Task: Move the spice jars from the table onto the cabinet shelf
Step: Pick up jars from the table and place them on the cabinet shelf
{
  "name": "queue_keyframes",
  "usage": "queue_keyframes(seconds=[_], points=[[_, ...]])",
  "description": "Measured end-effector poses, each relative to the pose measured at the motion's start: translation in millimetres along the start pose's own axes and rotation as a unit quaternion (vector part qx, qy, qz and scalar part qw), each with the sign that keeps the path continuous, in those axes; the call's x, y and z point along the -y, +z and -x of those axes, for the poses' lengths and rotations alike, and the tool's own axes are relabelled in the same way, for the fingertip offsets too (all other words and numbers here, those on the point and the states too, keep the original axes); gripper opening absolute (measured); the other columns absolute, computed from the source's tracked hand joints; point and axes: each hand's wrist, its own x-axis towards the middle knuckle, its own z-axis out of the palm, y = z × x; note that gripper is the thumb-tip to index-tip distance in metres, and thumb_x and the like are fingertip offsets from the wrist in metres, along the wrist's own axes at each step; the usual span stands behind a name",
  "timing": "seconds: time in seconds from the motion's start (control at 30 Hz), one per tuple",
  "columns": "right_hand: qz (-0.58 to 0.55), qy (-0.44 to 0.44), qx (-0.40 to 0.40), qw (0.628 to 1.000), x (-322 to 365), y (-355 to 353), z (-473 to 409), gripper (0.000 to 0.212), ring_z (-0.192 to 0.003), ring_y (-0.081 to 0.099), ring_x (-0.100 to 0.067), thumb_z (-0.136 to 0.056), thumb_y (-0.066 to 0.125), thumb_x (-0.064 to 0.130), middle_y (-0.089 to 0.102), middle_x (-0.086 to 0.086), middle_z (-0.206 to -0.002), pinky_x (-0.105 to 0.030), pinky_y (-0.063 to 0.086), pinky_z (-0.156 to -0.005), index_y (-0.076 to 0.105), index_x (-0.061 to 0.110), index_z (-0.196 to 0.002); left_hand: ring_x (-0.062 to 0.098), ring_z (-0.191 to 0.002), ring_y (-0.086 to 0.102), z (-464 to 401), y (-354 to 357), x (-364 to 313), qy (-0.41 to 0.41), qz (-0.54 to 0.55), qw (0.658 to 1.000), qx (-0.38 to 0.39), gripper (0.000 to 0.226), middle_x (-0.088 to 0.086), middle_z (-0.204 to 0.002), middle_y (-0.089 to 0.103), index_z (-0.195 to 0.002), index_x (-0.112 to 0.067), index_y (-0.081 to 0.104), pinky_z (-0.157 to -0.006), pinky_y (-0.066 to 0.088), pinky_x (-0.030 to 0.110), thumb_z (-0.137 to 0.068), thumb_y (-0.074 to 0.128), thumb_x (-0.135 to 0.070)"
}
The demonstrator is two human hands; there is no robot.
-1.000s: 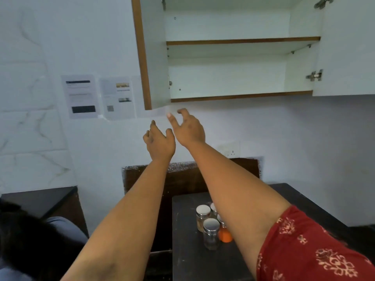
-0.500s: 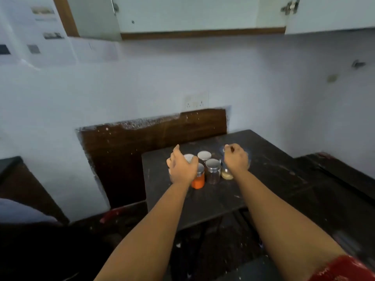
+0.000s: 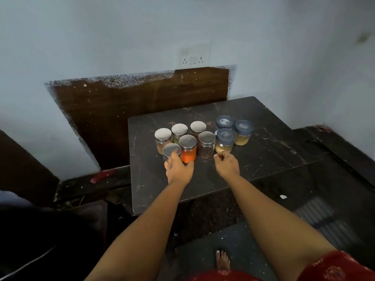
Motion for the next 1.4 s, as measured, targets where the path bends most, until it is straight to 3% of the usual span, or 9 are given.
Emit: queue_keyframes(seconds=[0.13, 0.23, 0.53, 0.73, 0.97, 1.07, 1.13, 1.27, 1.4], points=[[0.02, -0.019, 0.022, 0.999, -1.5, 6.6, -40.5, 0.018, -0.103, 0.061, -0.024, -0.092, 0.06, 0.029, 0.065, -0.006, -0.105, -0.027, 0.044, -0.08, 0.065, 0.016, -0.104, 0.031, -0.13, 0.037, -24.1, 18.4, -8.1, -0.01, -0.008, 1.0, 0.001, 0.059, 0.01, -0.135, 0.047, -0.137, -0.017, 0.037, -0.104, 0.039, 0.053, -0.085, 0.06, -0.032], [0.096, -0.053, 0.031, 0.993, -1.0, 8.3, -72.3, 0.039, -0.118, 0.05, -0.026, -0.087, 0.067, 0.036, 0.057, -0.006, -0.123, -0.034, 0.041, -0.096, 0.058, 0.018, -0.121, 0.032, -0.126, 0.042, -42.8, 33.6, -18.5, 0.009, -0.007, 1.0, -0.013, 0.057, 0.009, -0.133, 0.051, -0.136, -0.015, 0.04, -0.104, 0.04, 0.052, -0.085, 0.06, -0.032], [0.231, -0.189, 0.079, 0.951, 12.1, 8.1, -149.1, 0.088, -0.138, 0.029, -0.028, -0.069, 0.074, 0.059, 0.042, -0.003, -0.146, -0.047, 0.033, -0.107, 0.04, 0.023, -0.142, 0.028, -0.13, 0.038, -87.1, 68.5, -42.8, -0.021, -0.027, 0.999, -0.028, 0.061, 0.008, -0.135, 0.047, -0.138, -0.022, 0.036, -0.109, 0.036, 0.047, -0.083, 0.06, -0.031], [0.298, -0.222, 0.136, 0.919, 6.3, 22.3, -169.2, 0.093, -0.147, 0.015, -0.029, -0.071, 0.07, 0.065, 0.04, -0.001, -0.151, -0.055, 0.019, -0.113, 0.034, 0.024, -0.146, 0.028, -0.131, 0.039, -93.1, 84.3, -43.0, -0.047, -0.023, 0.997, -0.054, 0.056, 0.008, -0.137, 0.047, -0.137, -0.021, 0.039, -0.108, 0.038, 0.046, -0.086, 0.061, -0.027], [0.247, -0.305, 0.059, 0.918, 0.4, 11.8, -176.3, 0.081, -0.123, 0.042, -0.025, -0.071, 0.059, 0.073, 0.054, 0.0, -0.128, -0.048, 0.036, -0.097, 0.047, 0.025, -0.135, 0.025, -0.125, 0.047, -95.3, 93.7, -43.1, -0.039, 0.01, 0.997, -0.065, 0.043, 0.007, -0.135, 0.05, -0.13, -0.021, 0.046, -0.105, 0.042, 0.044, -0.089, 0.055, -0.03], [0.108, -0.291, -0.028, 0.95, 9.6, -2.6, -175.9, 0.075, -0.108, 0.05, -0.023, -0.066, 0.058, 0.076, 0.057, 0.0, -0.11, -0.04, 0.044, -0.086, 0.061, 0.021, -0.117, 0.026, -0.124, 0.05, -105.2, 80.0, -40.6, -0.046, 0.036, 0.987, -0.149, 0.038, 0.006, -0.132, 0.056, -0.13, -0.022, 0.05, -0.104, 0.043, 0.048, -0.096, 0.042, -0.038], [-0.034, -0.226, -0.004, 0.974, 24.4, -16.7, -184.3, 0.072, -0.103, 0.052, -0.019, -0.061, 0.063, 0.073, 0.054, 0.002, -0.105, -0.03, 0.046, -0.079, 0.063, 0.019, -0.109, 0.025, -0.121, 0.053, -118.3, 65.8, -49.4, -0.061, 0.061, 0.979, -0.187, 0.038, 0.004, -0.13, 0.058, -0.129, -0.023, 0.052, -0.1, 0.046, 0.048, -0.098, 0.04, -0.042], [-0.178, -0.093, 0.076, 0.977, 59.3, -42.8, -203.3, 0.067, -0.087, 0.06, -0.013, -0.049, 0.064, 0.079, 0.058, 0.003, -0.101, -0.023, 0.047, -0.062, 0.062, 0.023, -0.086, 0.026, -0.114, 0.059, -133.3, 61.7, -95.7, -0.079, 0.21, 0.973, -0.061, 0.037, 0.002, -0.113, 0.065, -0.118, -0.018, 0.06, -0.093, 0.049, 0.038, -0.096, 0.049, -0.046], [-0.276, -0.013, 0.146, 0.95, 79.1, -48.4, -209.1, 0.072, -0.082, 0.072, -0.021, -0.047, 0.071, 0.079, 0.073, -0.002, -0.089, -0.044, 0.06, -0.076, 0.07, 0.018, -0.083, 0.023, -0.102, 0.069, -121.0, 79.2, -135.3, -0.141, 0.448, 0.869, 0.158, 0.053, 0.01, -0.116, 0.07, -0.124, -0.018, 0.06, -0.074, 0.058, 0.033, -0.09, 0.049, -0.058]])
